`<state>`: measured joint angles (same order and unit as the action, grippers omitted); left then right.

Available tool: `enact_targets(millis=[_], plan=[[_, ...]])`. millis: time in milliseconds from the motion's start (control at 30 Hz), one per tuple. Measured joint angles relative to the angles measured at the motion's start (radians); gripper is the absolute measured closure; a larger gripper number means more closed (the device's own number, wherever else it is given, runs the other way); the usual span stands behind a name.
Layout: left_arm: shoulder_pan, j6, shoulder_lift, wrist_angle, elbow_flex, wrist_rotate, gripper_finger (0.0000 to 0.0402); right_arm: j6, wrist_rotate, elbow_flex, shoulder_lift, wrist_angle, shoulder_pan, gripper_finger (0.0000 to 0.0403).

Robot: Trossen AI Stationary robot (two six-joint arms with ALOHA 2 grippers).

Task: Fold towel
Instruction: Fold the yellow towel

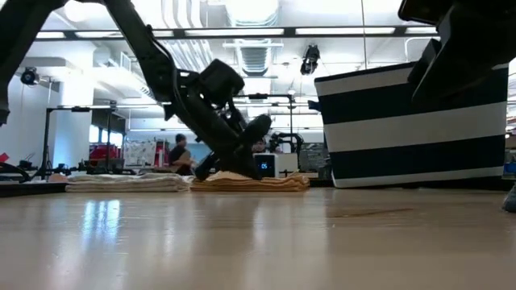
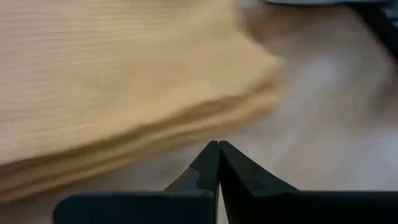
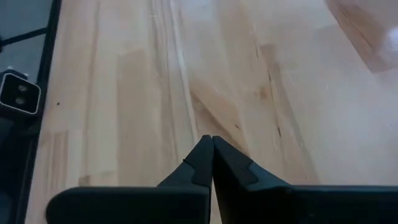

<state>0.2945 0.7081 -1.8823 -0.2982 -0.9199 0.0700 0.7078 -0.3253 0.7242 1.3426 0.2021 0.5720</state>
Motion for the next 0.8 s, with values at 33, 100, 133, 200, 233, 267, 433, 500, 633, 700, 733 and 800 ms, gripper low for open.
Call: enact_targets(millis=[33,100,133,200,233,267,433,500,633,700,733,800], plan=[[-0.010,-0.011,0.012,0.001,0.000,-0.029,0.0401,0.001,0.000,0.000,0.000,0.013,0.000,0.0401],[-0.036,-0.043,0.047,0.003,0.000,-0.067,0.0401,0.004,0.000,0.000,0.000,0.036,0.000,0.0401],[-0.051,-0.062,0.067,0.005,0.000,-0.069,0.0401,0.009,-0.001,0.000,0.000,0.044,0.000,0.0401],[-0.073,-0.094,0.117,0.015,0.000,-0.034,0.0401,0.019,-0.015,0.000,0.000,0.049,-0.001,0.0401],[-0.080,-0.098,0.138,0.026,0.000,0.014,0.0401,0.022,-0.022,0.000,0.000,0.049,-0.002,0.0401],[-0.079,-0.093,0.153,0.032,-0.001,0.064,0.0401,0.023,-0.034,0.000,0.000,0.046,-0.003,0.0401],[0.034,-0.036,0.140,0.147,-0.003,0.137,0.0401,0.030,-0.131,0.000,0.000,0.046,-0.003,0.0400],[0.093,-0.016,0.108,0.215,-0.002,0.148,0.0401,0.033,-0.151,0.000,0.001,0.046,-0.003,0.0400],[0.185,-0.017,0.068,0.257,0.000,0.164,0.0401,0.033,-0.165,0.000,0.001,0.046,-0.003,0.0400],[0.205,-0.035,0.067,0.248,0.000,0.169,0.0401,0.033,-0.182,0.000,0.001,0.046,-0.003,0.0400],[0.209,-0.041,0.067,0.249,-0.002,0.179,0.0401,0.033,-0.193,0.000,0.001,0.045,-0.003,0.0400],[0.208,-0.030,0.065,0.288,-0.002,0.203,0.0401,0.033,-0.216,0.000,0.002,0.046,-0.003,0.0400]])
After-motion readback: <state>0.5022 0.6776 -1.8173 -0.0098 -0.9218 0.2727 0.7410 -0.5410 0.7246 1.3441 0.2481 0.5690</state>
